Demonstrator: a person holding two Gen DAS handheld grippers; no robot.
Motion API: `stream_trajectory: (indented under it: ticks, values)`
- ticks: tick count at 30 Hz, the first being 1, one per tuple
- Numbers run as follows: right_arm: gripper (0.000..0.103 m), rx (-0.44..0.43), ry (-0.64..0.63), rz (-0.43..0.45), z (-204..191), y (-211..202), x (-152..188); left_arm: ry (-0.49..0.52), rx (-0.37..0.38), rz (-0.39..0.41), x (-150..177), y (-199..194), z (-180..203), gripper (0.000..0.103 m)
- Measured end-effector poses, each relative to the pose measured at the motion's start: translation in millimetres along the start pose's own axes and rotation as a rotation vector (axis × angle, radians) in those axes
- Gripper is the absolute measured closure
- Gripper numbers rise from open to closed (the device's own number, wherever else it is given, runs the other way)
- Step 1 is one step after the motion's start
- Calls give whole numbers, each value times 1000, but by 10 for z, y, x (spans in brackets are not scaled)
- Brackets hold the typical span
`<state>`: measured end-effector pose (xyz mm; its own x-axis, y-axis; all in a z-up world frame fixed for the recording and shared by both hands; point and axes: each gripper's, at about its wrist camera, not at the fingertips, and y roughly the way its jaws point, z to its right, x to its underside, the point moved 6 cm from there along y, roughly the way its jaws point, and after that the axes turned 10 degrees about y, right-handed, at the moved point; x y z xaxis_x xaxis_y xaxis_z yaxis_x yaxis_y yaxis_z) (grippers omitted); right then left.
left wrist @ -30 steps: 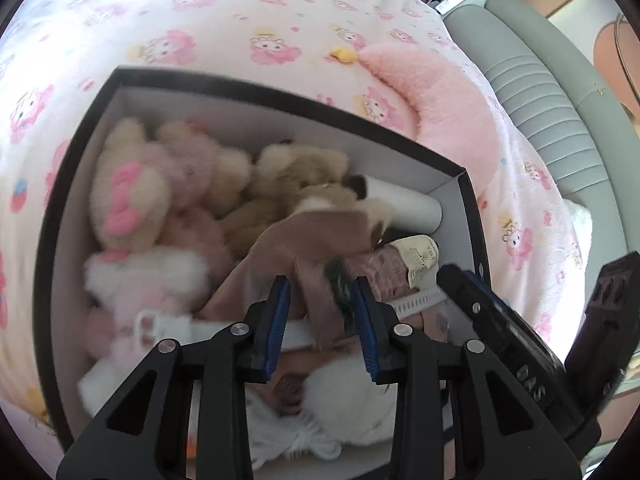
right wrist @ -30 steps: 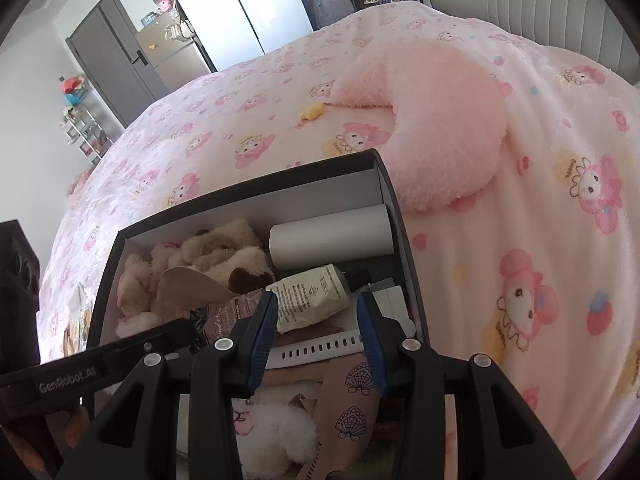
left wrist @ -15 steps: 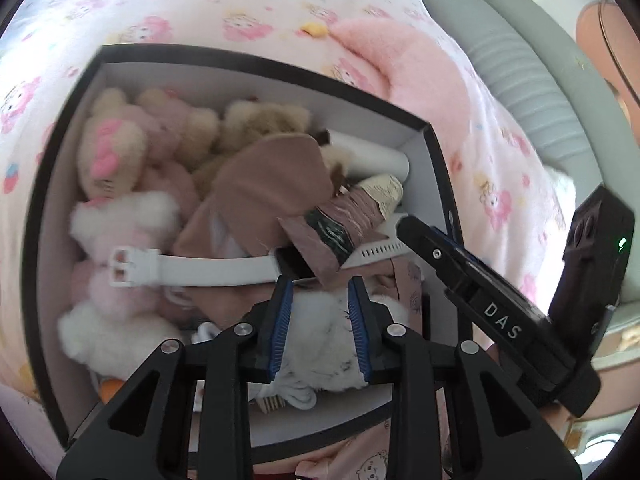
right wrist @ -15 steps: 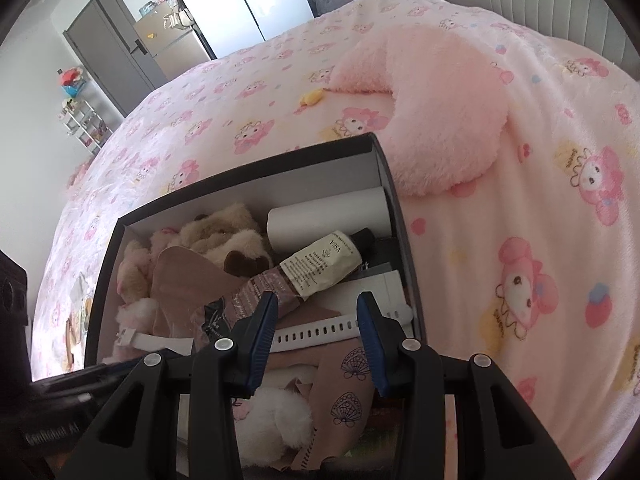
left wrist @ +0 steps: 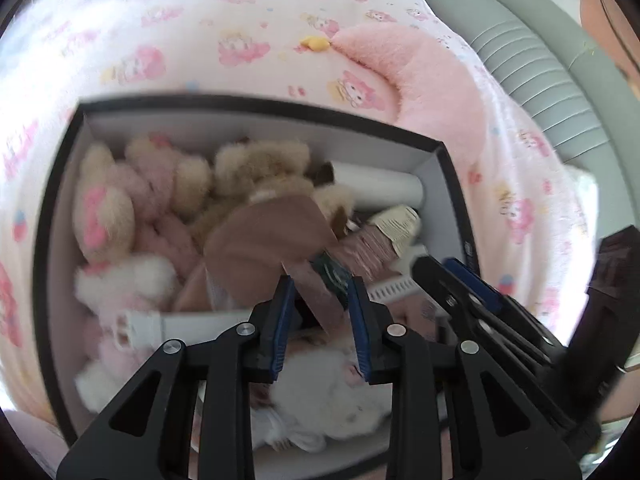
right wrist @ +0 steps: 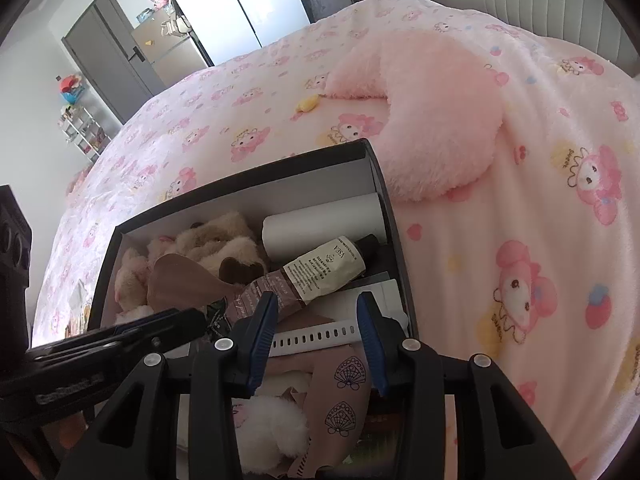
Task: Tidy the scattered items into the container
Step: 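Open both grippers to release the tube into the box, then raise both tools from the box and move back toward the bed items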
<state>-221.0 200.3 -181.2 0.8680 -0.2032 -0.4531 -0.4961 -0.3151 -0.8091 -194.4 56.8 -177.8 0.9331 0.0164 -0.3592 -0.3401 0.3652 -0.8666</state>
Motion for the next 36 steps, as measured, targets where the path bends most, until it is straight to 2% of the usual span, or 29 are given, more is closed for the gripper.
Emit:
stream_trajectory:
  ticks: [4,10,13,16,21,25,28,31,33,36]
  values:
    - [66,12,4,-3,4,3,-2,-18,35,-30,35,142,16,76]
    - [66,13,6,-3,10,12,7,-52,62,-1,-112,280,33,77]
    - [66,9,3,-5,3,14,12,-72,107,24,-84,183,32,77]
    - [66,32,-23,-3,-21,28,34,-60,98,49,-75,124,40,77]
    - [66,57,-75,-7,-107,97,70,-59,71,16,-45,249,-4,78]
    - [66,84,-96,-1,-106,129,80,-61,89,30,-64,266,-6,78]
    - [66,101,-98,1,-124,117,101,-37,80,52,-39,162,28,75]
    - [66,91,-60,-4,-144,-13,126,28,25,116,11,-108,102,65]
    - [65,92,-52,33,-196,-174,139,65,-5,151,67,-300,152,60]
    - [57,109,-34,96,-264,-466,215,112,-26,189,160,-572,247,56]
